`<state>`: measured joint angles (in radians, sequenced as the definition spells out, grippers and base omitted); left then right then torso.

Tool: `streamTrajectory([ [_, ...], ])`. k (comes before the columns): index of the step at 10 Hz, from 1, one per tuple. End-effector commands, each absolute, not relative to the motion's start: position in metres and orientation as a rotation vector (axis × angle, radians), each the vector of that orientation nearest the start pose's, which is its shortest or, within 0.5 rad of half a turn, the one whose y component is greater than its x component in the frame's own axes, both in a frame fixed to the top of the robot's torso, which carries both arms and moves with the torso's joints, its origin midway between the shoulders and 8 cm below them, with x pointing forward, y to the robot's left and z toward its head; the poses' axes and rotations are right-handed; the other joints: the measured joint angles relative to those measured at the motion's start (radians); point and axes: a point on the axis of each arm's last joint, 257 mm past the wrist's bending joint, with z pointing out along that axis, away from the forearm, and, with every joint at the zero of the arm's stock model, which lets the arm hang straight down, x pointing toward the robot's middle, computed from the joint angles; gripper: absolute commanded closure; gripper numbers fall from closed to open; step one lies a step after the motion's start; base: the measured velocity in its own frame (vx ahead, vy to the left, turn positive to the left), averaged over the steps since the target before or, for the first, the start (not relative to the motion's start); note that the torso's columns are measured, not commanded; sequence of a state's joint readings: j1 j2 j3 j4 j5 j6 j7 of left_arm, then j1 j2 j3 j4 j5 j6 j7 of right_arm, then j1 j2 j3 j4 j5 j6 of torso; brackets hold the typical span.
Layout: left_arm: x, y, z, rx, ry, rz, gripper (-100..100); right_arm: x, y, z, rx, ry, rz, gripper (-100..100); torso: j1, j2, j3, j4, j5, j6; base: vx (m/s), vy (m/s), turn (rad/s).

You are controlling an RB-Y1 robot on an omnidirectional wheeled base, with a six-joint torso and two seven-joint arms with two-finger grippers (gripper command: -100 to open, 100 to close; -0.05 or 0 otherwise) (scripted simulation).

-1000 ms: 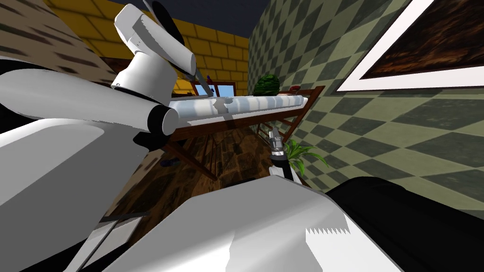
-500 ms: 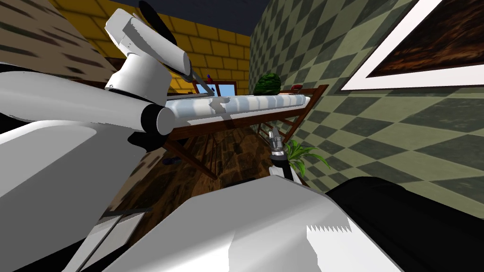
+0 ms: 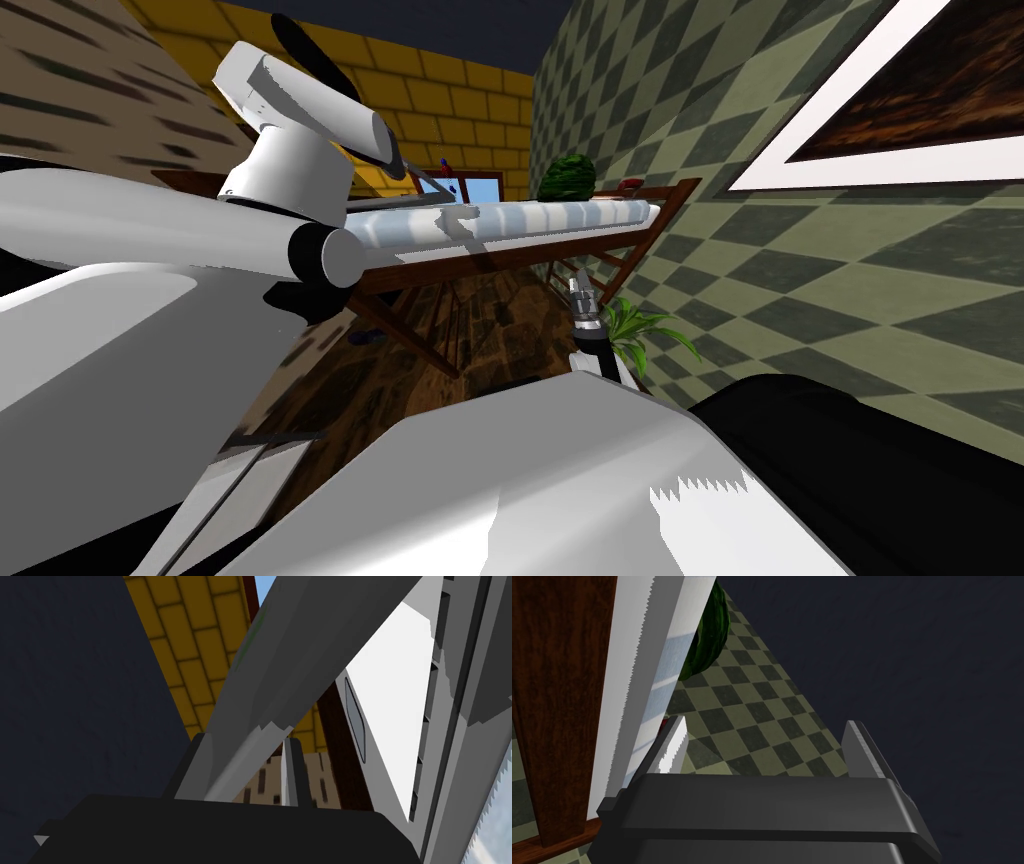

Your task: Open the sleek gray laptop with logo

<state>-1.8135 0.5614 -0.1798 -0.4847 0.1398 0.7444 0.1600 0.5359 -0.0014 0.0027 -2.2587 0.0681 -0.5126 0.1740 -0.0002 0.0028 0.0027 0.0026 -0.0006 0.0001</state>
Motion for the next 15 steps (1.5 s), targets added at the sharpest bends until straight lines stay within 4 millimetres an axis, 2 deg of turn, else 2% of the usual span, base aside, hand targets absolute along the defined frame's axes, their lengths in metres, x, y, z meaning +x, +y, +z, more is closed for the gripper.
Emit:
streamTrajectory([
  [1,0.722,0.274,0.341,-1.184,1.125,-1.043,100,0.344,-0.275,0.005,0.575,0.723,1.081,0,0.0,0.0,0.0,0.0,0.0,-0.001,-0.013,-0.03,0.054],
  [2,0.722,0.274,0.341,-1.184,1.125,-1.043,100,0.344,-0.275,0.005,0.575,0.723,1.081,0,0.0,0.001,0.0,0.0,0.0,-0.001,-0.012,-0.024,0.024],
  [3,0.724,0.285,0.337,-1.235,1.085,-1.112,100,0.344,-0.275,0.005,0.575,0.723,1.081,0,0.0,0.0,0.0,0.0,0.0,0.0,-0.014,-0.031,0.045],
  [4,0.723,0.279,0.337,-1.21,1.11,-1.073,100,0.344,-0.275,0.005,0.575,0.723,1.081,0,0.0,0.001,0.001,0.0,0.0,-0.001,-0.006,-0.018,0.022],
  [5,0.714,0.279,0.352,-1.221,1.104,-1.075,-100,0.344,-0.275,0.005,0.575,0.723,1.081,0,0.0,0.001,0.001,0.0,0.0,0.0,0.028,0.014,-0.029],
  [7,0.71,0.279,0.357,-1.222,1.103,-1.074,-100,0.344,-0.275,0.005,0.575,0.724,1.081,0,0.001,-0.004,-0.003,-0.002,0.001,0.0,0.046,0.024,-0.015],
  [8,0.704,0.278,0.368,-1.223,1.1,-1.072,-100,0.344,-0.275,0.005,0.575,0.724,1.081,0,0.001,-0.004,-0.003,-0.002,0.0,0.0,0.026,0.017,-0.017],
  [10,0.7,0.277,0.374,-1.222,1.099,-1.072,-100,0.344,-0.275,0.005,0.575,0.724,1.081,0,-0.001,-0.001,-0.001,-0.001,0.0,0.0,0.028,0.017,-0.013],
  [12,0.69,0.277,0.389,-1.227,1.096,-1.068,-100,0.344,-0.275,0.005,0.575,0.724,1.081,0,-0.002,0.001,0.001,0.001,-0.001,0.0,0.033,0.02,-0.019],
  [13,0.692,0.277,0.383,-1.23,1.099,-1.066,-100,0.344,-0.275,0.005,0.575,0.724,1.081,0,-0.001,0.001,0.001,0.0,0.0,0.0,0.018,0.01,-0.004],
  [14,0.692,0.277,0.383,-1.231,1.1,-1.065,0,0.344,-0.275,0.005,0.575,0.724,1.081,0,-0.001,0.001,0.0,-0.001,0.0,0.0,0.006,0.002,0.001],
  [15,0.692,0.277,0.384,-1.23,1.099,-1.066,0,0.344,-0.275,0.005,0.575,0.724,1.081,0,-0.001,0.0,-0.001,-0.002,0.0,0.0,0.0,0.0,0.0],
])
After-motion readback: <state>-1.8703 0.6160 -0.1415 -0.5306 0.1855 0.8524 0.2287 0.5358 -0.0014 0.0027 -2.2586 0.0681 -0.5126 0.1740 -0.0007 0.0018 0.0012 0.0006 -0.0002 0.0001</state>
